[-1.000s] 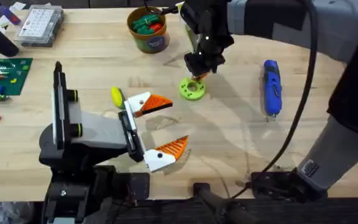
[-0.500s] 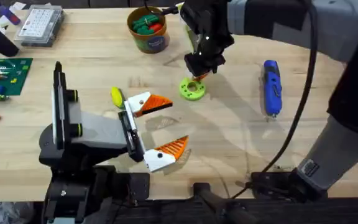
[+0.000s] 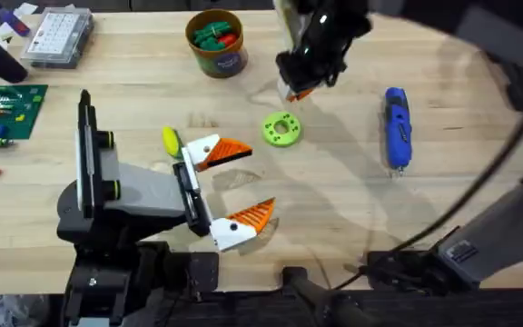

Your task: Pick up the gripper from the table and insert it into the empty holder that is missing its gripper. Then pick up a screw, insert it into the mounting hole, and use the screwdriver to tighten it. Finally, clean up the table by picking up the vegetable and placing it into the bucket.

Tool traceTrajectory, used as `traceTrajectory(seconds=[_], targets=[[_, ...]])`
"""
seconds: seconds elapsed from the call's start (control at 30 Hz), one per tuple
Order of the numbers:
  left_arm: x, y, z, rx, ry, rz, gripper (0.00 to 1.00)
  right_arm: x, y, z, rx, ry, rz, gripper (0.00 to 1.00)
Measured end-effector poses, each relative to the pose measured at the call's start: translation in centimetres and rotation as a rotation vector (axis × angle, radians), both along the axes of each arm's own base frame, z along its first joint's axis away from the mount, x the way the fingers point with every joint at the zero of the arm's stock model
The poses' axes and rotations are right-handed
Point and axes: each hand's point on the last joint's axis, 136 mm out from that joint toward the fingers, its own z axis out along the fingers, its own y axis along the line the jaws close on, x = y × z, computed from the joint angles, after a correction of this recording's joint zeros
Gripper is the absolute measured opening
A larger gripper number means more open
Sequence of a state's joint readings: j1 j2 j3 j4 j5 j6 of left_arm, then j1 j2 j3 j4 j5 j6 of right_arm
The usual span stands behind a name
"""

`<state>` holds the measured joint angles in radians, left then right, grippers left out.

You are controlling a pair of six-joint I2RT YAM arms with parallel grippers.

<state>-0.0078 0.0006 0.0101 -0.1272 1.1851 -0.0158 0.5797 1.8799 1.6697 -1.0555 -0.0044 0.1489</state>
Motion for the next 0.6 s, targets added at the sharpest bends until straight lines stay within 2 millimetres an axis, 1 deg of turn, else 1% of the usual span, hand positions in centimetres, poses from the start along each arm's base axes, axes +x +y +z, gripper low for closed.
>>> traceTrajectory(seconds=[0.17,0.37,0.47,0.6], targets=[[0.0,0.0,0.0,0.0,0.0,0.0,0.986,-1.0,-0.7,4.3,0.02,-0.031,0.003,0.003],[0.0,0.0,0.0,0.0,0.0,0.0,0.986,-2.8,-1.5,8.2,0.007,-0.026,0.042,0.003],[0.0,0.0,0.0,0.0,0.0,0.0,0.986,-3.9,-1.1,10.3,0.005,-0.037,0.099,0.003],[0.0,0.0,0.0,0.0,0.0,0.0,0.986,-5.6,0.1,12.8,0.018,-0.068,0.185,0.003]])
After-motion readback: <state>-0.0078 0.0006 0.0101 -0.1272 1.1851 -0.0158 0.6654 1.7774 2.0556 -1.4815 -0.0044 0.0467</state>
